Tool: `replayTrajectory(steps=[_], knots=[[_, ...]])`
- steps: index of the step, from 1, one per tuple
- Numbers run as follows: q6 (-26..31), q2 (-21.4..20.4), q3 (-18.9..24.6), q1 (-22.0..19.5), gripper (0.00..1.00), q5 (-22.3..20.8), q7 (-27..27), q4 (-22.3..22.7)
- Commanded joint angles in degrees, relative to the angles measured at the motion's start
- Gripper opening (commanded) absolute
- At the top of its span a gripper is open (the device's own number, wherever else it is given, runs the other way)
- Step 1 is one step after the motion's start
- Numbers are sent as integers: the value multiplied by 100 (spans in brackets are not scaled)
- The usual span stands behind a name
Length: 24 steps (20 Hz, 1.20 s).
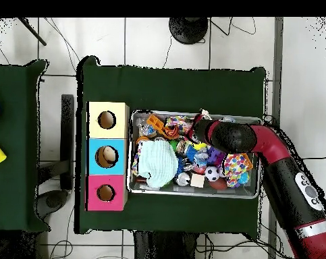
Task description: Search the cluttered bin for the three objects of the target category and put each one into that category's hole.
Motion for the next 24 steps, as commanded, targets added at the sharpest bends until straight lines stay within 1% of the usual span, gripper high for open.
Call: replayTrajectory(steps=[1,4,9,15,18,24], knots=[[113,163,-264,-25,100,-357,-1580,-378],[103,156,-277,-7,100,-377,-1550,-400],[98,173,-287,-5,100,-450,-1669,-424],[80,210,-301,-17,100,-447,-1635,-426],[33,236,-271,-37,100,-496,-1745,-419],[3,202,-307,-2,100,-604,-1772,-483]])
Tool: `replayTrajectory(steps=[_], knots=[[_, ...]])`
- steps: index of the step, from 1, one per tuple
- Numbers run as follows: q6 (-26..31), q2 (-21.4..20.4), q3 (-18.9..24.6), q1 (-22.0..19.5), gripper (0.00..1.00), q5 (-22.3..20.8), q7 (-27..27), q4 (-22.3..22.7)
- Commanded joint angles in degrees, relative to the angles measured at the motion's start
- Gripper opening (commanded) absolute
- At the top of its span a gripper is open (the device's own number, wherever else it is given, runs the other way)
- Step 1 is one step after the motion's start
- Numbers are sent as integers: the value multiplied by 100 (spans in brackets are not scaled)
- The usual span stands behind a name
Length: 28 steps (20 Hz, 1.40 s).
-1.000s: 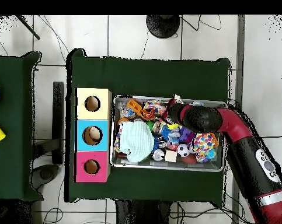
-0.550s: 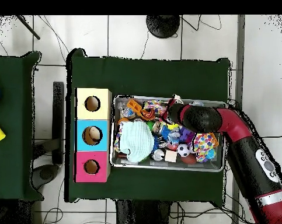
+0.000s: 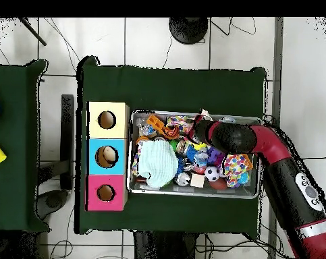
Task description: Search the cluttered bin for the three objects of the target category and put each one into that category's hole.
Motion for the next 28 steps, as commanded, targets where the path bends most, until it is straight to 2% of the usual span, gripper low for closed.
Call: replayTrajectory(steps=[1,12,19,22,28], knots=[[-23,175,-324,26,100,-531,-1736,-486],[-153,127,-341,60,100,-886,-1619,-517],[-108,161,-295,25,100,-833,-1582,-483],[-136,150,-338,55,100,-770,-1267,-502],[-121,219,-288,23,100,-769,-1468,-470]])
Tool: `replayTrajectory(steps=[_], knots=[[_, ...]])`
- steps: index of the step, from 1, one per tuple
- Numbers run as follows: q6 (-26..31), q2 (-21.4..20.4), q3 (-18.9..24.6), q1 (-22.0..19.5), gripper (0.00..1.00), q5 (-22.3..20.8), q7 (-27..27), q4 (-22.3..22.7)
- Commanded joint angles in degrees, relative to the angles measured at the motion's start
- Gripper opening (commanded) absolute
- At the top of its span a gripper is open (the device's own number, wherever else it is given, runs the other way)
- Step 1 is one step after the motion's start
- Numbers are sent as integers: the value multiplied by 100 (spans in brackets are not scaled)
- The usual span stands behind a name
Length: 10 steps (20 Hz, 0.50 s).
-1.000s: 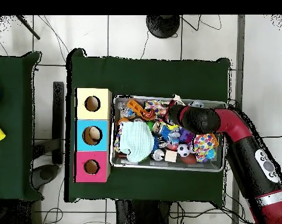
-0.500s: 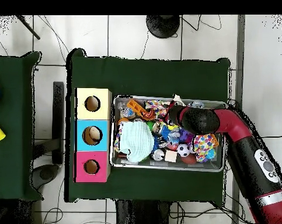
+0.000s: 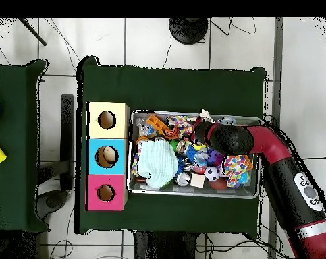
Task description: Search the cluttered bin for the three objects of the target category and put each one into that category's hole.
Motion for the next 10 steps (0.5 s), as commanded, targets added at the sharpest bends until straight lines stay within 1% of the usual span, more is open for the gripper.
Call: replayTrajectory(steps=[1,6,8,9,10], knots=[[-115,221,-280,19,100,-299,-1488,-449],[-109,226,-251,8,100,-292,-1548,-400],[-56,264,-224,-34,100,-209,-1561,-379],[-30,283,-210,-55,0,-167,-1567,-369],[-132,257,-220,-60,0,-206,-1458,-331]])
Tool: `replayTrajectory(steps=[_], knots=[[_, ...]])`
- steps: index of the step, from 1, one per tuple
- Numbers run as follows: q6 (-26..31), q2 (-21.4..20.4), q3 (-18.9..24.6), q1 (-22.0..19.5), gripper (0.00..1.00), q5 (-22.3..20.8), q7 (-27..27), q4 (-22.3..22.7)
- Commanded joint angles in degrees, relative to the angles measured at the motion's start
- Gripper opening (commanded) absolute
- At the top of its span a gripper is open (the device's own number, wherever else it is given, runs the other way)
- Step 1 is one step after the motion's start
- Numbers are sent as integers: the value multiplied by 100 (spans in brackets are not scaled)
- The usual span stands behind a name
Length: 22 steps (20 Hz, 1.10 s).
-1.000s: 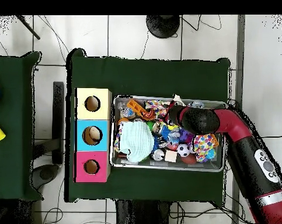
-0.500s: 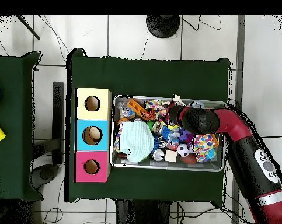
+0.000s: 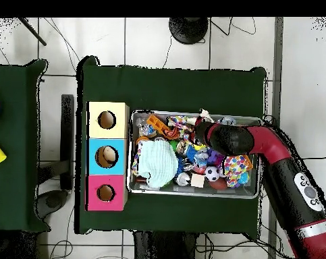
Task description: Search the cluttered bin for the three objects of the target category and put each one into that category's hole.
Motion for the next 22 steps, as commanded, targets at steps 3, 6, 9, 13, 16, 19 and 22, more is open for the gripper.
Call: replayTrajectory(steps=[3,6,9,13,16,19,22], knots=[[-141,266,-245,5,0,-289,-1537,-403],[-53,208,-233,27,0,-226,-1478,-424],[-31,137,-261,34,0,-226,-1391,-416],[41,-21,-289,36,0,-208,-1264,-353],[110,-332,-294,4,0,-168,-1026,-128],[126,-815,-277,-86,0,-129,-711,259],[112,-1304,-287,-174,0,-86,-385,614]])
